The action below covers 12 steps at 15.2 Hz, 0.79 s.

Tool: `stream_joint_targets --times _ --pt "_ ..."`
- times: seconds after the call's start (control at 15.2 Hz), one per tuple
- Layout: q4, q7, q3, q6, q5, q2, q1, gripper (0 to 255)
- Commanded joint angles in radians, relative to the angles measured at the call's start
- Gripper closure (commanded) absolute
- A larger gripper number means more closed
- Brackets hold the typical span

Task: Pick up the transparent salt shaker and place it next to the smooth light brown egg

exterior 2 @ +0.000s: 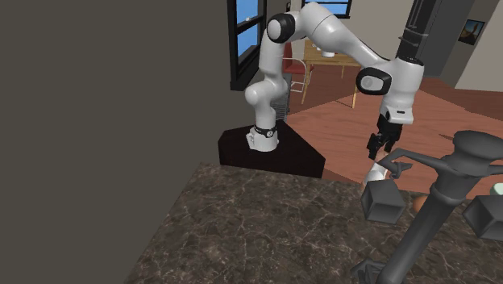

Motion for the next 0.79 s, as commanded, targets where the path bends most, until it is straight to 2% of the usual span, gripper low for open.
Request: stream_joint_targets --times 0.0,0.2,0.73 --pt "0.017 -0.001 0.0 -0.031 0.001 -0.014 0.0 0" --pt "0.07 -0.003 0.002 -0.118 0.004 -0.048 0.001 0" --pt "0.07 -0.003 0.002 -0.118 0.004 -0.048 0.001 0"
